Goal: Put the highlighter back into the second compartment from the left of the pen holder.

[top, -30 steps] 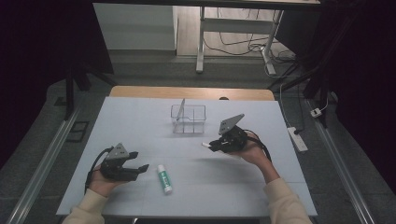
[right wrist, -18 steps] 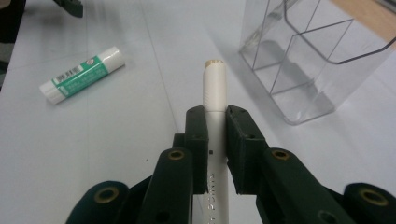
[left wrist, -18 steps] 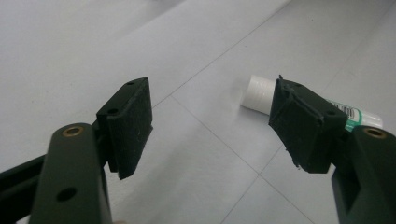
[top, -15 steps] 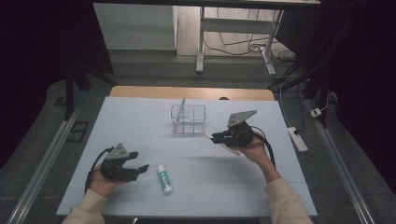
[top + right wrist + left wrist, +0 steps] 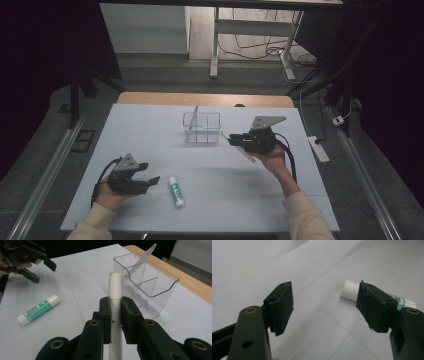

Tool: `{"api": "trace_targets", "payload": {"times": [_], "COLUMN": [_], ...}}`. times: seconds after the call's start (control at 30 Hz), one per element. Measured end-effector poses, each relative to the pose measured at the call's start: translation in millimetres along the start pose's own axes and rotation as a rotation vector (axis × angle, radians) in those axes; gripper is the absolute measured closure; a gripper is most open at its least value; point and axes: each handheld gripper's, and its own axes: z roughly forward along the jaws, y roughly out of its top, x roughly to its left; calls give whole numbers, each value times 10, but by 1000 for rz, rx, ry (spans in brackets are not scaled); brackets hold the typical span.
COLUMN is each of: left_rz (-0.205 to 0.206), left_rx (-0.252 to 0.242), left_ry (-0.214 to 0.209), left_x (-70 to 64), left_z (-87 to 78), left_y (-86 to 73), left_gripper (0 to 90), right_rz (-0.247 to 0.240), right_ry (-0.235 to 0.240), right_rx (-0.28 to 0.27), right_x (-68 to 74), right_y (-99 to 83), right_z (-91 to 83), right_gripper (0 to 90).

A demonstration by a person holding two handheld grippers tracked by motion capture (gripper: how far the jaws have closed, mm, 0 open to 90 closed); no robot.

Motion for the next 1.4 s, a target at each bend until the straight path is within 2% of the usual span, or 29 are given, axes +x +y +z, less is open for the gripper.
{"api": "trace_targets", "payload": {"times": [0.5, 0.93, 1.27, 1.33, 1.4], "left_rz": [-3, 1, 7, 5, 4], "left_rx": [-6, -3, 1, 0, 0], "left_ry": [1, -4, -4, -5, -7], "left_x": [-3, -7, -16, -14, -12], "left_z": [-12, -5, 3, 4, 7], "left_y": [8, 9, 10, 10, 10], "left_gripper": [297, 297, 296, 296, 296], "right_rz": [29, 36, 49, 51, 51], "right_ry": [-82, -128, -133, -112, -117], "right_rx": [-100, -155, -191, -203, -207], "right_x": [36, 46, 35, 23, 16], "right_y": [73, 240, 350, 365, 376], "right_z": [-43, 108, 245, 262, 280], "right_gripper": [780, 780, 780, 779, 779]}}
